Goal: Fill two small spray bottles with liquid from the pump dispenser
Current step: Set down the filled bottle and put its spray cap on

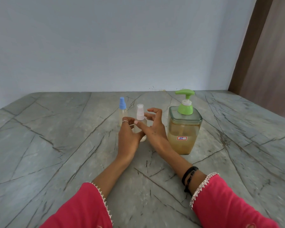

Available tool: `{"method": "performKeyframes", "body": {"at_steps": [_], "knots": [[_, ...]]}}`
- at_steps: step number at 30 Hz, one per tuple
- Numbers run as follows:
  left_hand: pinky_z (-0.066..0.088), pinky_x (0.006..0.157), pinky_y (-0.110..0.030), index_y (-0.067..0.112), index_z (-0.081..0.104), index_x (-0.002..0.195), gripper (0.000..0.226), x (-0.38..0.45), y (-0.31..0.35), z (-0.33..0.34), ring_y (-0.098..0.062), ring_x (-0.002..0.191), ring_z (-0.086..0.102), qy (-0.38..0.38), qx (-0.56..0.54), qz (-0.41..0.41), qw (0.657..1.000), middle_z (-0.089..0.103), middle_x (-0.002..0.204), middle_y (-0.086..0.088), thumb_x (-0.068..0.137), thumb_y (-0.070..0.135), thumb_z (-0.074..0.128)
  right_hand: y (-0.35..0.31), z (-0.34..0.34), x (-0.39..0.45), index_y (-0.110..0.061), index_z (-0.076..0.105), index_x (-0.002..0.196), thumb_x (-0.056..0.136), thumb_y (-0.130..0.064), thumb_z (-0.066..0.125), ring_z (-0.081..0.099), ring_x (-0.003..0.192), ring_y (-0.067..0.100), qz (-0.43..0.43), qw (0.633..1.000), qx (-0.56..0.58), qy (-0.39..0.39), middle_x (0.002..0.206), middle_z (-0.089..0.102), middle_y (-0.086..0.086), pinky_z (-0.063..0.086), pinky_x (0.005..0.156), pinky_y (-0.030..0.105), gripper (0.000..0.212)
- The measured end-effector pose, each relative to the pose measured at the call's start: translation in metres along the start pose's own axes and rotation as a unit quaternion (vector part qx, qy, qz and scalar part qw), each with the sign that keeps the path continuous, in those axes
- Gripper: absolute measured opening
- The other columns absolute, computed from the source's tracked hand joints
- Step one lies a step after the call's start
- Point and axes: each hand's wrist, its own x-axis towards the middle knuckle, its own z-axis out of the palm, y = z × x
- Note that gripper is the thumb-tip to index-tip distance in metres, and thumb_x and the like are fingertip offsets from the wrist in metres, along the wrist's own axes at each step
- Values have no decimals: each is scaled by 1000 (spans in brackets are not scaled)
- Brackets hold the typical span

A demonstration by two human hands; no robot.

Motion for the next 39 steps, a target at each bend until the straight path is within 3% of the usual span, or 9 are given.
{"method": "performKeyframes", "body": {"at_steps": [5,8,12,17,21,25,30,34,39], "knots": [[46,69,-22,10,45,113,45,4,-7,-1,-18,87,58,27,52,5,998,55,103,-9,76,10,71,2,3,1,-19,43,122,67,-40,65,44,114,17,72,994,-44,-67,122,47,4,40,78,17,63],[44,62,-20,10,42,111,46,5,-7,-2,-18,76,57,25,46,-17,998,55,89,-9,76,7,71,6,4,3,-17,51,114,70,-37,70,48,115,19,86,993,-75,-37,118,52,3,43,87,26,51],[43,63,-19,12,43,98,43,6,-8,-4,-13,72,55,5,35,-51,998,54,79,-3,72,12,77,7,1,5,-20,58,121,80,-27,74,50,104,11,64,992,-111,9,116,48,1,35,70,6,45],[46,67,-15,11,54,86,15,6,-10,-5,-10,73,58,-8,14,-48,999,60,76,4,81,1,65,9,2,5,-19,51,129,80,-20,75,56,100,17,48,993,-96,39,116,49,3,40,66,6,55],[49,76,-16,15,58,97,25,9,-14,-6,-6,80,58,-7,15,-52,999,64,94,-1,85,-6,54,13,3,6,-13,46,115,80,-3,71,55,83,14,48,992,-98,66,118,50,8,42,63,8,44],[41,89,-13,12,53,124,43,8,-13,-5,-11,107,54,-64,64,-29,995,59,123,-5,85,-6,50,18,3,9,-5,50,116,83,-1,69,56,96,15,55,992,-101,51,122,49,13,42,64,3,39],[14,115,-35,17,30,143,53,9,-12,-1,-20,143,15,-154,182,-11,971,26,152,-8,93,3,41,22,2,12,-6,46,133,87,-1,62,53,116,19,79,991,-106,9,131,51,11,38,81,11,48],[4,116,-39,17,14,148,57,9,-13,1,-21,145,-2,-214,301,7,929,14,157,-4,96,11,36,24,3,13,-11,42,139,92,-1,52,50,121,18,89,987,-131,-12,134,52,9,35,85,11,49],[1,116,-38,18,8,149,57,8,-13,3,-20,145,-5,-230,334,9,914,7,158,-2,97,15,32,23,1,12,-8,40,142,88,10,42,48,128,20,92,982,-163,-27,142,48,9,37,100,22,57]]}}
